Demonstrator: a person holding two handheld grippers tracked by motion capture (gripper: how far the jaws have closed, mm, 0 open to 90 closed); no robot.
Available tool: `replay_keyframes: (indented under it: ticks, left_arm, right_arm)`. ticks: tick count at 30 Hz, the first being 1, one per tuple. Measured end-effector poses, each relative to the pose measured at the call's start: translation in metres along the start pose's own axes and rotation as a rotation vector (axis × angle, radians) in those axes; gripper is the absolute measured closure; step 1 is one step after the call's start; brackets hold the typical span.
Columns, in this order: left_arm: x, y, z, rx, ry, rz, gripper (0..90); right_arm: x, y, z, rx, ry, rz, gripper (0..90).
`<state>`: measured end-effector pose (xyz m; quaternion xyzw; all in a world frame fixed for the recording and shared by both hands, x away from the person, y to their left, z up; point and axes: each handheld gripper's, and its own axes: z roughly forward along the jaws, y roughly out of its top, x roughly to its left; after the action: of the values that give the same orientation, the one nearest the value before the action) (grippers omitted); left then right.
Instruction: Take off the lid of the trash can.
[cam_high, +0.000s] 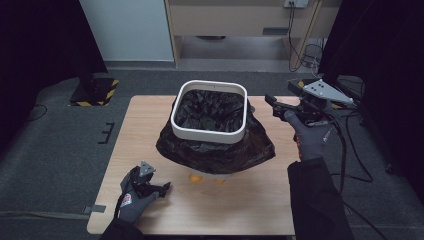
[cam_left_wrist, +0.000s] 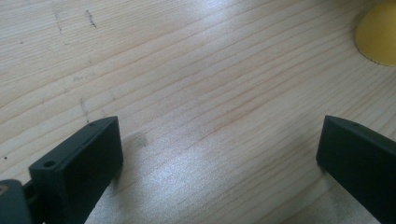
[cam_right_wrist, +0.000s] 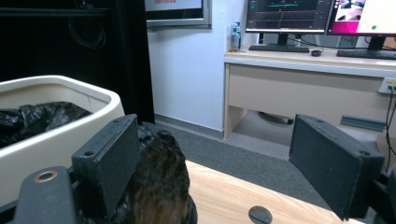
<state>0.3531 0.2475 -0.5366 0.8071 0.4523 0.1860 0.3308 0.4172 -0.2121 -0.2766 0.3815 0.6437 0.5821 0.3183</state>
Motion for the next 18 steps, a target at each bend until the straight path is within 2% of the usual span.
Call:
replay_keyframes:
  ticks: [8,12,18]
  left_arm:
    - [0.0,0.001,0.001,-0.003,-0.003,-0.001,0.0]
    - [0.0,0.001,0.001,-0.003,-0.003,-0.001,0.0]
    - [0.0,0.001,0.001,-0.003,-0.005,0.0,0.0]
  right_arm:
    - [0.01,0.013,0.01,-0.006,0.028,-0.013,16.5]
    - [0.015,0.018,0.018,0.008,0.044,-0.024,16.5]
    - [0.024,0.024,0.028,0.009,0.082,-0.018,16.5]
